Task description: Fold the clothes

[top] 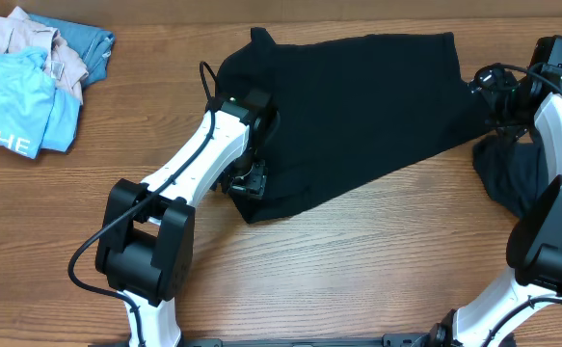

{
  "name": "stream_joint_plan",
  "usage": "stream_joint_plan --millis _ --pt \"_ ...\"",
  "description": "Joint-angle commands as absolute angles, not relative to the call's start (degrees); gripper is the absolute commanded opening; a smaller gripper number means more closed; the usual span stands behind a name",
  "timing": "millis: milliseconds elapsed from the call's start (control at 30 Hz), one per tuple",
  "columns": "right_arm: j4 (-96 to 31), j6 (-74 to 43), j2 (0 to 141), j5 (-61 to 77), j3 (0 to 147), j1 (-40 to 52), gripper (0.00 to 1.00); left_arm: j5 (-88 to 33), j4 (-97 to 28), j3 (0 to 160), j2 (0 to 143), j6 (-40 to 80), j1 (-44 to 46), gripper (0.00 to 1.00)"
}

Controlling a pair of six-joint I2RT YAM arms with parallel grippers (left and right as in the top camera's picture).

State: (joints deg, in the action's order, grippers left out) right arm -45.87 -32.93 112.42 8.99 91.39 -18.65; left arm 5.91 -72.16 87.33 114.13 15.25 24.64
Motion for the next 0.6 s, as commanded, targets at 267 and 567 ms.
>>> stream_joint_plan --millis 267,567 --pt "-45.2 -32.5 110.3 9.0 92.7 -18.7 1.00 3.6 -74.4 86.6 113.9 13.5 24.8 0.66" --pt "-45.1 -32.5 110.3 8.4 92.7 -18.7 1.00 2.9 -72.0 86.1 114.1 12.4 26.0 0.70"
